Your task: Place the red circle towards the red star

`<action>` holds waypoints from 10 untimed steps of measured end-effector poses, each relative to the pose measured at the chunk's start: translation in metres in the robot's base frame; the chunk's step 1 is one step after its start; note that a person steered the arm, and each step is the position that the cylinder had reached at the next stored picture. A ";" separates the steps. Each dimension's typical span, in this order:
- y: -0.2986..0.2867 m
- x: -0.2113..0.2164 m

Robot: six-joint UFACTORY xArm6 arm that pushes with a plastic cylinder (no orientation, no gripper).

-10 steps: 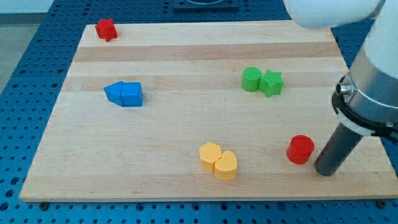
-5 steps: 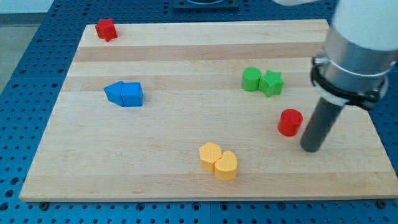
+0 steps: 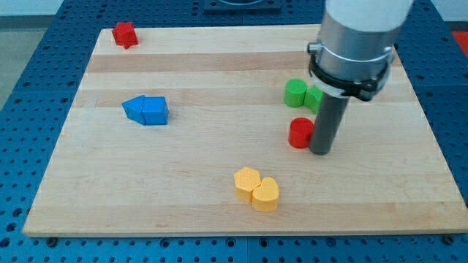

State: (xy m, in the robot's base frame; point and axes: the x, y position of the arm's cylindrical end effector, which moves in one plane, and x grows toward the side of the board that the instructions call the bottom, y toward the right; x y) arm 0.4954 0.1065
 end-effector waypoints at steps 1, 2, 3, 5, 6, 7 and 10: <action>-0.018 -0.014; -0.033 -0.029; -0.057 -0.044; -0.088 -0.097; -0.097 -0.130; -0.116 -0.152; -0.126 -0.125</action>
State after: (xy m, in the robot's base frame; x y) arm 0.3699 -0.0195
